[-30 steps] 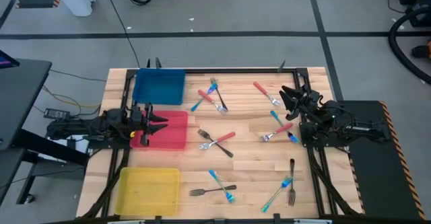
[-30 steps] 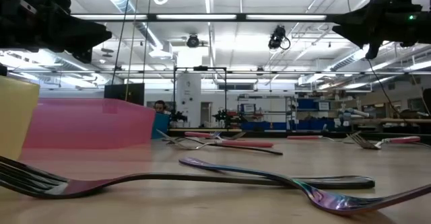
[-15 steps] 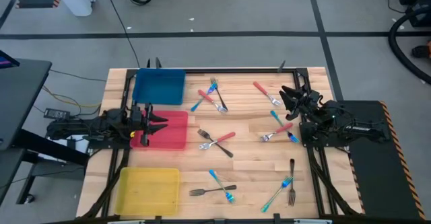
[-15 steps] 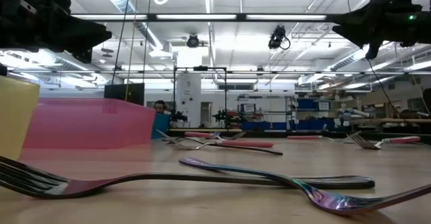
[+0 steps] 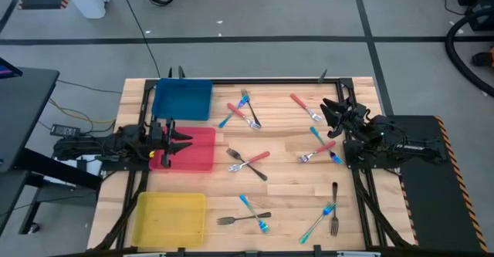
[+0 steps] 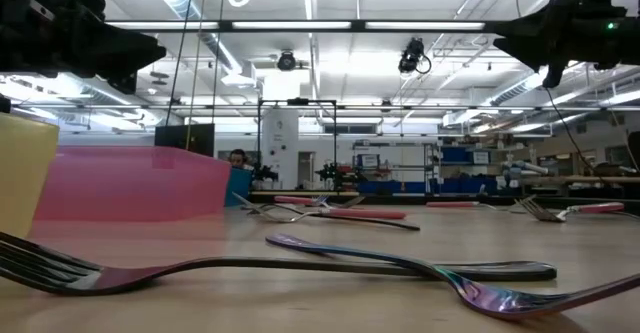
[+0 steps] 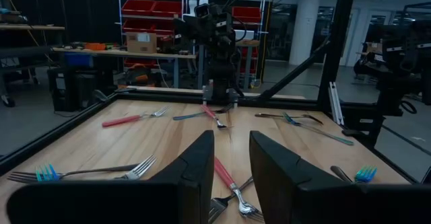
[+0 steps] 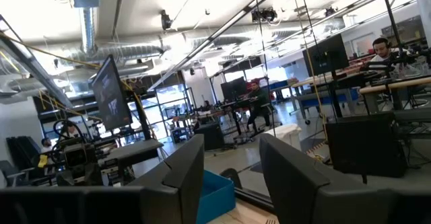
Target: Sort silverware by color (type)
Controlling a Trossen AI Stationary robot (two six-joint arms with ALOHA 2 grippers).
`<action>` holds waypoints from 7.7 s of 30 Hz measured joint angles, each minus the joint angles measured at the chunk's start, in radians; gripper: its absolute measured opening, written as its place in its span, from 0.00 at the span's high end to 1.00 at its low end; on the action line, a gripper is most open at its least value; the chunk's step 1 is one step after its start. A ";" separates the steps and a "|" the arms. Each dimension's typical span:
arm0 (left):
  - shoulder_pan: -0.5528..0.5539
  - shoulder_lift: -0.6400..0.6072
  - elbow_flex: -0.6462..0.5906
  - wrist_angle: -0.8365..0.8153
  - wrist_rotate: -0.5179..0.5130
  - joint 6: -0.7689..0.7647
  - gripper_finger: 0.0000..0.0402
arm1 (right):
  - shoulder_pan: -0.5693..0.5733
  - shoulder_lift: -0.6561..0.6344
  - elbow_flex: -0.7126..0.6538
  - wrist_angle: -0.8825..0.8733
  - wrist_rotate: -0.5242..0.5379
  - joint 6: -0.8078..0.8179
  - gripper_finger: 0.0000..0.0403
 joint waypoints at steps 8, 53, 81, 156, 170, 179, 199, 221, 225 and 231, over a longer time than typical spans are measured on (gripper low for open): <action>0.000 0.000 0.000 0.000 0.000 0.000 0.76 | 0.000 0.000 0.000 0.000 0.000 0.000 0.62; 0.000 0.000 0.000 0.000 0.000 0.000 0.76 | 0.000 0.000 0.000 0.001 0.000 0.003 0.62; 0.000 0.000 0.000 0.000 0.000 0.000 0.76 | 0.000 0.000 0.000 0.044 0.000 0.047 0.62; 0.000 0.000 0.000 0.000 0.000 -0.080 0.76 | -0.019 1.028 0.529 0.221 -0.240 -0.183 0.62; 0.000 0.000 0.000 0.090 0.000 -0.081 0.76 | -0.046 1.443 0.782 0.094 -0.182 0.011 0.62; 0.002 0.000 0.000 0.088 0.000 -0.076 0.76 | -0.095 1.637 0.957 -0.133 -0.186 0.064 0.62; 0.003 0.000 0.000 0.091 -0.040 -0.025 0.76 | -0.125 1.929 1.341 -0.646 -0.246 0.133 0.62; 0.003 0.000 0.000 0.087 -0.040 -0.016 0.76 | -0.162 2.039 1.385 -0.716 -0.311 0.106 0.62; 0.003 0.000 0.000 0.088 -0.040 -0.016 0.76 | -0.166 2.044 1.385 -0.707 -0.312 0.096 0.62; 0.003 0.000 0.000 0.087 -0.040 -0.017 0.76 | -0.165 2.077 1.383 -0.700 -0.309 0.072 0.62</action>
